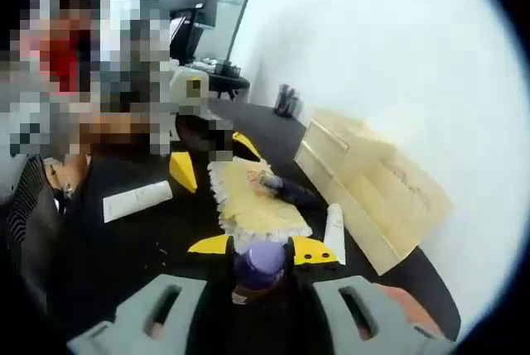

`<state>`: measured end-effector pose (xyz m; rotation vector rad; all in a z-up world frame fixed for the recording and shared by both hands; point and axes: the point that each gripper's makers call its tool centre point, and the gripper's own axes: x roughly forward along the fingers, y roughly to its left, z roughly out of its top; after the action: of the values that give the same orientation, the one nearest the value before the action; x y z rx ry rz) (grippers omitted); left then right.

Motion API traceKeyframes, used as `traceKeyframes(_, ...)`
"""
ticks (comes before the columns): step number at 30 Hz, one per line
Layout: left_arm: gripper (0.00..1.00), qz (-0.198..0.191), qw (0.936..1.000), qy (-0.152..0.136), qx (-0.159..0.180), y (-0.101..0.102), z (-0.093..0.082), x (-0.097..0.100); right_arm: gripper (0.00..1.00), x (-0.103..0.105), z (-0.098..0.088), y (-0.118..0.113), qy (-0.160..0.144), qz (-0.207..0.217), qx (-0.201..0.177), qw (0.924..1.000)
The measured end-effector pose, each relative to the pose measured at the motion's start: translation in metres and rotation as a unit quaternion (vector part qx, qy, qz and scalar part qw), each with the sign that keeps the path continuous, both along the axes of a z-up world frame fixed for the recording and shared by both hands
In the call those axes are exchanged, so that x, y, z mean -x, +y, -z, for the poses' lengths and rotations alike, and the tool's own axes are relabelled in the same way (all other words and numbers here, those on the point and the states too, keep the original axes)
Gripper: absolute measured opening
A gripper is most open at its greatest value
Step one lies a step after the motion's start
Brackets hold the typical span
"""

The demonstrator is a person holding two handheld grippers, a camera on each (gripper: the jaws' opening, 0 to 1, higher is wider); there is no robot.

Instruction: Open the drawer, pick up the cosmetic bottles from the table one by one, place them into the drawer, release the gripper, close the drawer, and move the gripper away

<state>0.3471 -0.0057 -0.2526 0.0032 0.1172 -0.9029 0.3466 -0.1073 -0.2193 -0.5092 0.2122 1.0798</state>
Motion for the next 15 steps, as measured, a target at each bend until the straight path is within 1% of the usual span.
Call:
traceKeyframes(2, 0.62, 0.000, 1.0000, 0.000, -0.001, 0.000, 0.000, 0.000, 0.23, -0.004, -0.008, -0.002, -0.008, 0.019, -0.026, 0.9995)
traceKeyframes(3, 0.62, 0.000, 1.0000, 0.000, 0.000, 0.000, 0.000, 0.000, 0.23, -0.007, -0.015, -0.004, -0.019, 0.035, -0.047, 0.9981)
traceKeyframes(4, 0.62, 0.000, 1.0000, 0.000, 0.000, 0.000, 0.000, 0.000, 0.22, -0.007, -0.021, -0.005, -0.023, 0.048, -0.068, 0.9963)
traceKeyframes(5, 0.62, -0.001, 1.0000, 0.000, 0.001, 0.000, 0.000, 0.000, 0.21, -0.011, -0.030, -0.009, -0.030, 0.079, -0.102, 0.9912)
traceKeyframes(6, 0.62, -0.001, 1.0000, 0.000, 0.001, 0.001, -0.001, 0.000, 0.21, -0.010, -0.038, -0.012, -0.036, 0.093, -0.129, 0.9867)
traceKeyframes(8, 0.62, -0.001, 1.0000, -0.001, 0.003, 0.001, -0.001, 0.000, 0.21, -0.009, -0.048, -0.022, -0.037, 0.136, -0.174, 0.9747)
traceKeyframes(9, 0.62, -0.001, 1.0000, -0.001, 0.003, 0.001, -0.002, 0.000, 0.21, -0.001, -0.048, -0.021, -0.034, 0.132, -0.183, 0.9735)
traceKeyframes(10, 0.62, -0.001, 1.0000, -0.001, 0.004, 0.001, -0.002, 0.000, 0.21, 0.002, -0.045, -0.026, -0.016, 0.156, -0.195, 0.9683)
traceKeyframes(11, 0.62, -0.001, 1.0000, 0.000, 0.003, 0.001, -0.001, 0.000, 0.21, 0.004, -0.048, -0.029, -0.027, 0.167, -0.214, 0.9620)
traceKeyframes(13, 0.62, -0.001, 1.0000, 0.000, 0.002, 0.000, -0.001, 0.000, 0.21, 0.006, -0.027, -0.037, -0.016, 0.197, -0.181, 0.9635)
traceKeyframes(14, 0.62, 0.000, 1.0000, 0.000, 0.003, 0.000, -0.001, 0.000, 0.21, 0.007, -0.029, -0.036, -0.032, 0.197, -0.190, 0.9613)
traceKeyframes(15, 0.62, 0.000, 1.0000, 0.000, 0.003, 0.000, -0.001, 0.001, 0.22, 0.008, -0.023, -0.037, -0.035, 0.207, -0.182, 0.9607)
